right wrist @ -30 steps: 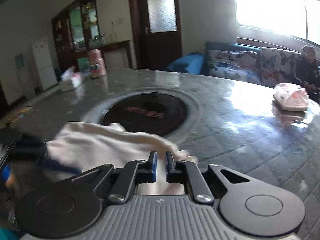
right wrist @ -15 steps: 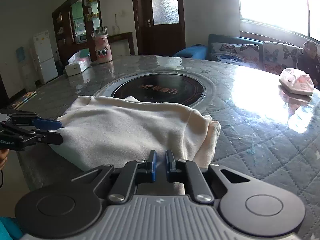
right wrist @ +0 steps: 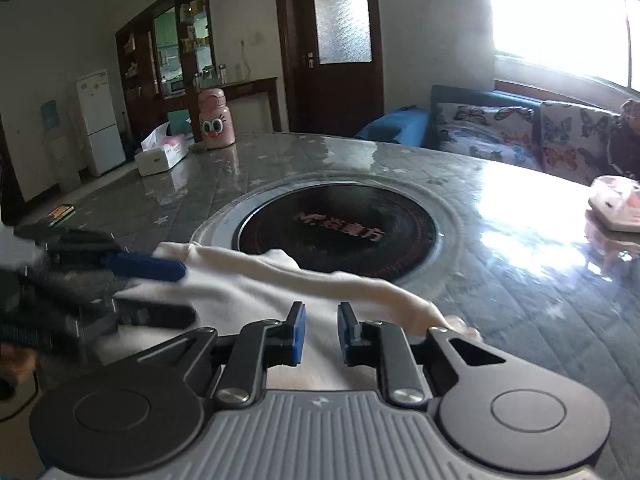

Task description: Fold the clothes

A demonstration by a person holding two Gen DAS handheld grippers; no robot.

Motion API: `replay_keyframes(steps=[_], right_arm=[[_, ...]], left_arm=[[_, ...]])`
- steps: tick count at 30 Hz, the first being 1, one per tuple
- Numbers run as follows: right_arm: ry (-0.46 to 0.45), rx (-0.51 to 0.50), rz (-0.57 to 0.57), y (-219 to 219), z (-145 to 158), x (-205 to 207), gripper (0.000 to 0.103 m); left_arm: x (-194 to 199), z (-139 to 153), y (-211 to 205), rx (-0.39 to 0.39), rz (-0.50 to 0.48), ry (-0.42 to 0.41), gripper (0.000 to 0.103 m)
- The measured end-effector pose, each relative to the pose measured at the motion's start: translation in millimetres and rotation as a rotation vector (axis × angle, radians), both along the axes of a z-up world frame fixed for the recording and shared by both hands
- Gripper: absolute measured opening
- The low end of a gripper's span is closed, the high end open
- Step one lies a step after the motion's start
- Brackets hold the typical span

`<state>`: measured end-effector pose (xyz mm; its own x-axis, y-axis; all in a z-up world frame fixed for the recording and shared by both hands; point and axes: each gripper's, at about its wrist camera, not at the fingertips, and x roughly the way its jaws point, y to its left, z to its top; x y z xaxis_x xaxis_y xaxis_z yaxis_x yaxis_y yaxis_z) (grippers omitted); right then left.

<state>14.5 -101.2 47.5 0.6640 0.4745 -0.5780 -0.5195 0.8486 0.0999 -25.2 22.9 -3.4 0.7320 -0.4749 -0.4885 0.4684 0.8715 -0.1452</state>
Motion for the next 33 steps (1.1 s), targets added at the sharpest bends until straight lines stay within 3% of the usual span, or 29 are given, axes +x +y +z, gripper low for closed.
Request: replay_keyframes(steps=[7, 13, 17, 20, 29, 33], right_arm=[[0.042, -0.014, 0.003, 20.2, -13.9, 30.6, 0.020], [0.044, -0.023, -0.012, 26.7, -22.2, 43.1, 0.030], [0.034, -0.033, -0.007, 29.7, -21.9, 43.7, 0.042], [0.009, -0.043, 0.011, 35.5, -17.7, 40.7, 0.054], [-0.005, -0.086, 0.035, 54.1, -23.1, 49.6, 0.064], [-0.007, -0.106, 0.024, 60.4, -23.4, 57.3, 0.074]], left_arm=[[15.7, -17.3, -2.8, -0.005, 0.009, 0.055, 0.062], [22.8, -22.0, 4.4, -0.031, 0.033, 0.077, 0.082], [17.5, -21.4, 6.6, -0.040, 0.036, 0.073, 0.103], [11.0, -18.9, 12.9, -0.059, 0.044, 0.076, 0.103], [-14.6, -9.9, 29.7, -0.053, 0.075, 0.052, 0.103], [-22.4, -7.6, 30.7, -0.034, 0.081, 0.041, 0.103]])
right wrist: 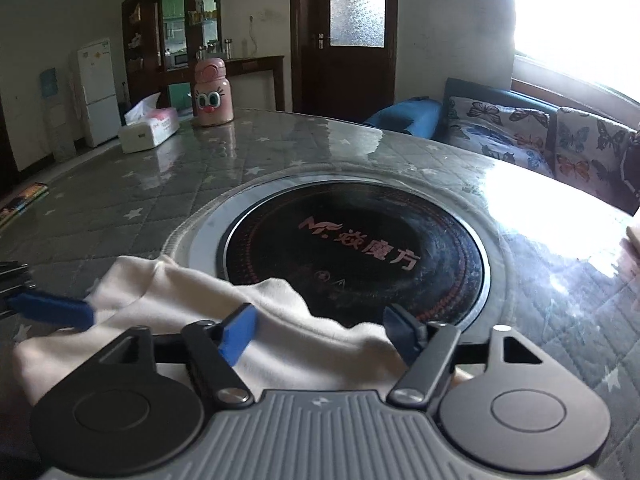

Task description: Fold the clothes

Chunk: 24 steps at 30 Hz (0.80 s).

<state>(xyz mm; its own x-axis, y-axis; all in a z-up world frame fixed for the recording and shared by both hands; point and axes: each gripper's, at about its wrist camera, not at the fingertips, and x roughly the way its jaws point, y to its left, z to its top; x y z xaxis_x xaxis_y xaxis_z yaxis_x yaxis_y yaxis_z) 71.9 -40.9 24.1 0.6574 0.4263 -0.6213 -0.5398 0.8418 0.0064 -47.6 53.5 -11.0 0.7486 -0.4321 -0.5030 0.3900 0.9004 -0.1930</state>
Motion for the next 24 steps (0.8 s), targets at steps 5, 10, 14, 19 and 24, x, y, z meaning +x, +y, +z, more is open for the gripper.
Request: replay_keyframes(steps=[5, 10, 14, 19, 24], right_arm=[[-0.018, 0.015, 0.042, 4.0, 10.5, -8.8, 0.083], [-0.034, -0.027, 0.112, 13.0, 10.2, -17.4, 0.085], [-0.040, -0.051, 0.095, 21.0, 4.8, -8.1, 0.085], [-0.028, -0.053, 0.067, 25.1, 2.5, 7.3, 0.085], [-0.015, -0.061, 0.059, 30.3, -1.5, 17.5, 0.087]], left_arm=[[-3.4, 3.3, 9.2, -0.015, 0.032, -0.005, 0.103], [-3.2, 1.5, 16.5, -0.020, 0.056, 0.000, 0.103], [-4.9, -1.5, 14.7, -0.011, 0.052, 0.001, 0.103], [-3.4, -2.7, 17.8, -0.011, 0.053, 0.009, 0.103], [2.2, -4.3, 25.5, -0.038, 0.075, 0.037, 0.103]])
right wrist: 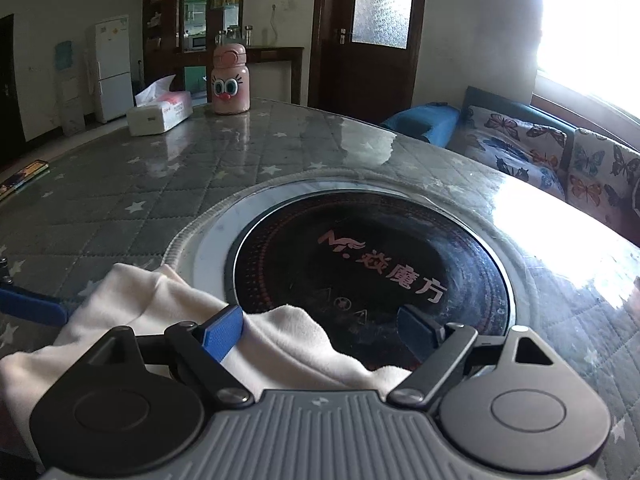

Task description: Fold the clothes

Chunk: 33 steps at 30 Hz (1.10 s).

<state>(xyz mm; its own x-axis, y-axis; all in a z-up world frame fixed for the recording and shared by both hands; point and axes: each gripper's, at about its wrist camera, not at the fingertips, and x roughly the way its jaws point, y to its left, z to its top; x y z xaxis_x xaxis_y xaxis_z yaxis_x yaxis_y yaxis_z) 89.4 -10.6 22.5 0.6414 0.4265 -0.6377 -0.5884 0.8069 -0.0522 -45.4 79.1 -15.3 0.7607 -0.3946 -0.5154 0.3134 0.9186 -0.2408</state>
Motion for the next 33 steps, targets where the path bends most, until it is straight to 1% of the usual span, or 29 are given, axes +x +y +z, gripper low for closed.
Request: replay_keyframes(steps=[5, 10, 13, 17, 22, 25, 29, 33], right_arm=[[0.000, -0.023, -0.006, 6.5, -0.2, 4.9, 0.088], [-0.014, -0.024, -0.026, -1.0, 9.7, -0.7, 0.088], [-0.029, -0.044, -0.047, -15.6, 13.2, -13.1, 0.088], [-0.077, -0.082, -0.112, -39.5, 12.3, -28.9, 0.089], [-0.123, -0.139, -0.210, -67.4, 2.1, -28.9, 0.089], [-0.113, -0.118, -0.268, -83.7, -1.1, -22.3, 0.090], [-0.123, -0.098, -0.321, -103.1, 0.6, -20.1, 0.091], [-0.141, -0.101, -0.314, -113.9, 3.9, -31.1, 0.092]], left_arm=[[2.6, -0.6, 4.1, -0.008, 0.013, 0.021, 0.103], [5.6, 0.9, 13.2, -0.029, 0.065, 0.048, 0.103], [7.5, 2.1, 19.0, -0.043, 0.100, 0.058, 0.103], [8.3, 3.2, 21.0, -0.042, 0.129, 0.062, 0.103], [10.5, 2.8, 16.2, -0.026, 0.135, 0.071, 0.103], [12.2, 2.4, 15.2, -0.015, 0.140, 0.072, 0.103], [15.5, 0.3, 16.6, -0.005, 0.154, 0.085, 0.103], [17.6, -0.7, 17.0, 0.004, 0.170, 0.093, 0.103]])
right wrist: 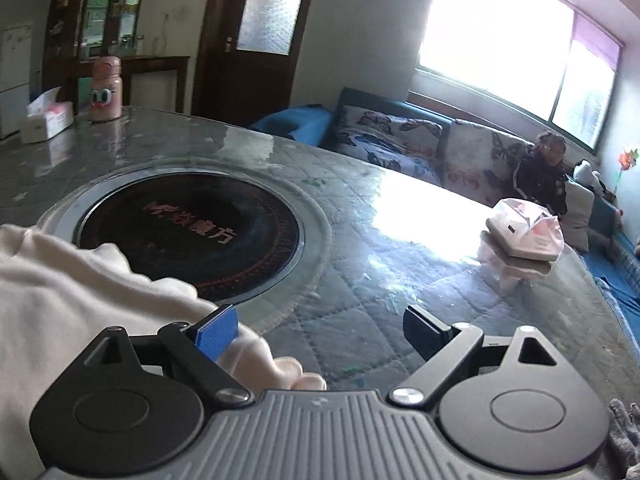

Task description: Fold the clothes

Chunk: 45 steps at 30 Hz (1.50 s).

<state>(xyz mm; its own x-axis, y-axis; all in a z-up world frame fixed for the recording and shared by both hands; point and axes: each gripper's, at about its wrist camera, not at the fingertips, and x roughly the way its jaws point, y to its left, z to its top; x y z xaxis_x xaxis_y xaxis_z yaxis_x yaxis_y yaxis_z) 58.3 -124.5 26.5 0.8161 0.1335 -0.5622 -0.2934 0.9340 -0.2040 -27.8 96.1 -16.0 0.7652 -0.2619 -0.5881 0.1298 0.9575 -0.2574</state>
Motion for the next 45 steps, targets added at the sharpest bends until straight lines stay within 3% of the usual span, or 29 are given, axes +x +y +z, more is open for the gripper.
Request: replay_keyframes(steps=[7, 17, 22, 26, 32, 41, 45], right_arm=[[-0.019, -0.053, -0.067, -19.0, -1.5, -12.7, 0.094], [-0.050, -0.058, 0.053, -11.2, 10.3, -65.0, 0.096], [-0.035, -0.100, 0.021, -18.5, -2.6, -75.6, 0.096], [-0.036, -0.086, 0.003, -25.0, 4.1, -80.3, 0.097], [-0.079, -0.060, 0.112, -2.8, 20.5, -96.3, 0.102], [-0.001, -0.101, 0.208, 22.3, -2.9, -107.6, 0.103], [-0.010, -0.108, 0.233, 23.5, 6.9, -113.6, 0.103]], left_arm=[[0.1, -0.5, -0.5, 0.022, 0.012, 0.009, 0.103], [1.1, -0.9, 1.5, 0.019, 0.045, 0.038, 0.103], [0.1, 0.3, -1.8, 0.038, 0.045, 0.047, 0.103], [0.7, 0.9, -4.8, 0.076, 0.057, 0.052, 0.103], [1.5, -1.5, -8.6, 0.111, 0.072, 0.068, 0.103], [-8.2, -5.4, -0.3, 0.155, 0.095, 0.073, 0.103], [-13.4, -5.4, 3.9, 0.167, 0.095, 0.070, 0.103]])
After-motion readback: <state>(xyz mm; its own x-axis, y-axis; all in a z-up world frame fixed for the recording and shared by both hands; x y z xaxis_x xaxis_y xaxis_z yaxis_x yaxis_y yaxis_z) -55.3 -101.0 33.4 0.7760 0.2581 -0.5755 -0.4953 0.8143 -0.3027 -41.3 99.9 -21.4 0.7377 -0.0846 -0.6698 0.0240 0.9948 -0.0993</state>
